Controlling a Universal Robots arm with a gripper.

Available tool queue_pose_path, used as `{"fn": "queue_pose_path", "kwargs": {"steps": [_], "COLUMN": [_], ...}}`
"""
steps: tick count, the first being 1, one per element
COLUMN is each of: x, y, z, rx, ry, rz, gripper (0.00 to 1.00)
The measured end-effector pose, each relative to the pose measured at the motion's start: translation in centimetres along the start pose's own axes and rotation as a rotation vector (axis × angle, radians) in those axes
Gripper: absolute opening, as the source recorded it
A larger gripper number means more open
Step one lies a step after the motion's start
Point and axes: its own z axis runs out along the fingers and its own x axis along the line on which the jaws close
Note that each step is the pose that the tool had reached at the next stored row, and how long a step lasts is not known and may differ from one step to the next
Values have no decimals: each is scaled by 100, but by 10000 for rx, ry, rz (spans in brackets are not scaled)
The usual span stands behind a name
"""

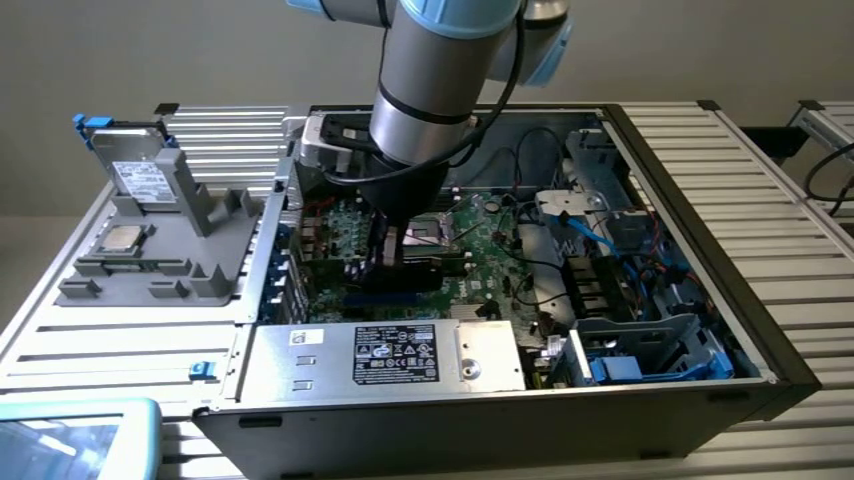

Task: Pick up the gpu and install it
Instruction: 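Insert the gpu into the slot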

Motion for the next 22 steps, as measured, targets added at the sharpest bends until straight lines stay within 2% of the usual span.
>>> {"fn": "queue_pose_path", "kwargs": {"steps": [12, 16, 18, 21, 22], "x": [-8, -33, -34, -36, -36], "y": [-5, -4, -4, -3, -3], "z": [-1, -1, 0, -1, -2], "rx": [1, 4, 7, 8, 8], "ry": [24, 141, 175, 256, 260], "rz": [-74, -100, -213, -528, -545], "gripper": [28, 28, 28, 28, 28]}}
